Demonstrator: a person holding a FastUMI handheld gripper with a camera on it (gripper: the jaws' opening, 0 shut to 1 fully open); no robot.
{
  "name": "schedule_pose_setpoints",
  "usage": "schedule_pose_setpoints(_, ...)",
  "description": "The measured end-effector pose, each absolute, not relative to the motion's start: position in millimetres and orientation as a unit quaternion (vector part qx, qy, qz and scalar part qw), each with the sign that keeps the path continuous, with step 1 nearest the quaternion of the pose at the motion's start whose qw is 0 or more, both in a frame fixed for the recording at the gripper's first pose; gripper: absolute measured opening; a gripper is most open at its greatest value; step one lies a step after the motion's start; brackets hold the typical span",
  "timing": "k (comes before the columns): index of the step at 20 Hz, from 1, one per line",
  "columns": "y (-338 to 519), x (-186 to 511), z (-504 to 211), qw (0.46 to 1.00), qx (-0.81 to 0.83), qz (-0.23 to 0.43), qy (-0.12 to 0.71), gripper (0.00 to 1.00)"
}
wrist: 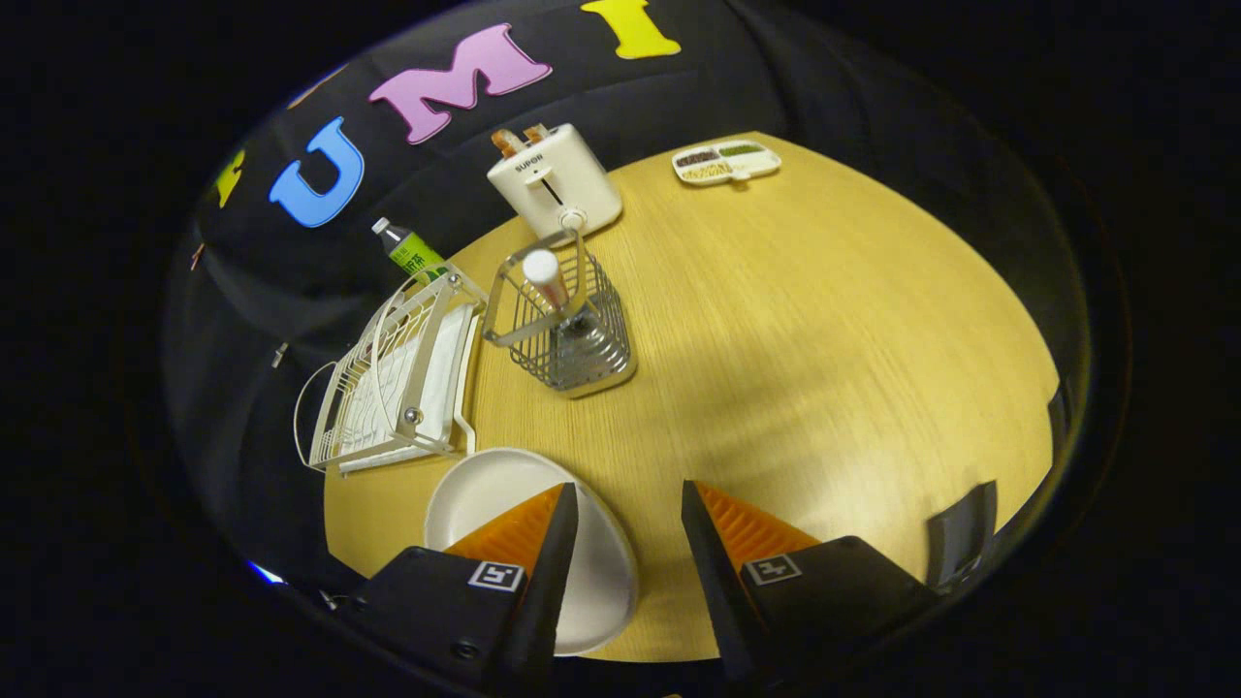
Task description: Take the plate from the dish rack, then take the spoon from the basket and place it into the plate.
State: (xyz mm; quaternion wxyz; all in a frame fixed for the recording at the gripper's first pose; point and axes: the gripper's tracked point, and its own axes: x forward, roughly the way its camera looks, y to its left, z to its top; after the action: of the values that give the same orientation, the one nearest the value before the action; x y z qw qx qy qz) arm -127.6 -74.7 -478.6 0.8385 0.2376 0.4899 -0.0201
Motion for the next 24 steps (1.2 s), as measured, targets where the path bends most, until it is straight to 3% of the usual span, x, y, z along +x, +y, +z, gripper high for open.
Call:
schedule_pose_setpoints(8, -104, -59, -390, 0.91, 0.033, 0.022, 0.413, 0.67)
schedule_pose_setpoints(18, -81, -24, -420, 0.892, 0.038, 0.06, 0.446, 0.61)
schedule_pose_setpoints(23, -79, -16, -429, 0.883, 0.064, 0.038, 0.464, 0.25)
schedule_pose_setpoints(24, -76, -16, -428, 0.881, 0.073, 0.04, 0.466, 0.23)
